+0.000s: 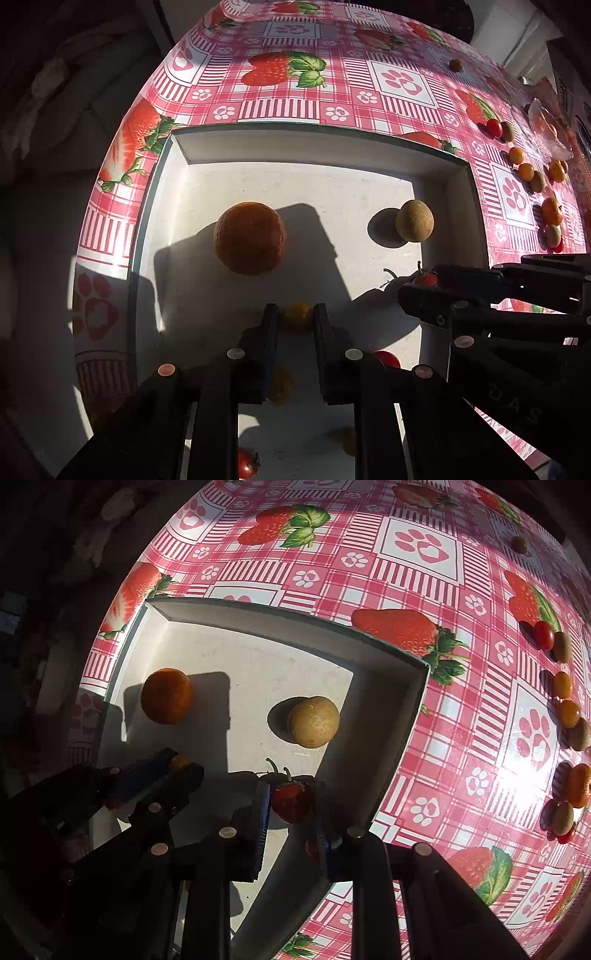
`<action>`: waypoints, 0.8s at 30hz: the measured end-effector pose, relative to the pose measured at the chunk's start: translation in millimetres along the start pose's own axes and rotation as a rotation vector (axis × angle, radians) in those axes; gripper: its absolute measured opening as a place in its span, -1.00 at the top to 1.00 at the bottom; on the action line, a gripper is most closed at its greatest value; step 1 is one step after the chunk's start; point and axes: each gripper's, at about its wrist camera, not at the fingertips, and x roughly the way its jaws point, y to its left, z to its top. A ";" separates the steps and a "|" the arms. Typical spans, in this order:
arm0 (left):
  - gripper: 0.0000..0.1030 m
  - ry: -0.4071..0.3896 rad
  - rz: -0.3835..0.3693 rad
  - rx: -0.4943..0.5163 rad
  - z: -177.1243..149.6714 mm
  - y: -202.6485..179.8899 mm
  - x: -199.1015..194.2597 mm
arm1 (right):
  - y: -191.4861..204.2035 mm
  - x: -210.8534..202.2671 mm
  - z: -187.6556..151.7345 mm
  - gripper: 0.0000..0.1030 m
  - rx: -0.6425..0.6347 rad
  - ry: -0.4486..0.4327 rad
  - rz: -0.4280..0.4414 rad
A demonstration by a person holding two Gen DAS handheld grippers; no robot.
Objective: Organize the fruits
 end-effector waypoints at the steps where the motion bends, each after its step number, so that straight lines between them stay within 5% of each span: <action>1: 0.63 0.002 0.002 -0.003 0.0 0.7 -1.2 | -3.5 -1.5 -0.8 0.42 0.006 -0.001 0.011; 4: 0.59 0.012 0.010 -0.004 1.2 3.0 -0.5 | -6.7 -7.1 -2.7 0.34 0.013 -0.007 0.025; 5: 0.36 0.018 0.009 -0.006 0.7 4.6 -0.3 | -9.1 -9.6 -2.0 0.27 0.017 -0.009 0.035; 6: -0.13 0.018 0.006 -0.010 -0.1 5.4 -0.9 | -8.7 -11.4 -1.8 0.07 0.022 -0.010 0.058; 7: -0.32 0.004 0.018 -0.013 -1.6 6.1 -4.1 | -7.1 -13.4 -1.7 -0.13 0.024 -0.009 0.079; 13: -0.38 0.003 0.025 -0.015 -9.3 6.0 -15.5 | -0.8 -27.8 -3.5 -0.54 0.034 -0.014 0.083; 15: -0.40 0.011 0.031 -0.023 -11.7 5.8 -19.1 | 0.3 -33.7 -9.5 -0.56 0.032 -0.010 0.076; 18: -0.87 0.003 0.043 -0.029 -17.2 5.8 -27.7 | 4.3 -44.8 -18.3 -0.64 0.021 -0.018 0.048; 24: -0.95 -0.010 0.036 -0.004 -29.4 -5.2 -46.5 | 7.2 -72.5 -33.9 -0.68 0.010 -0.033 -0.017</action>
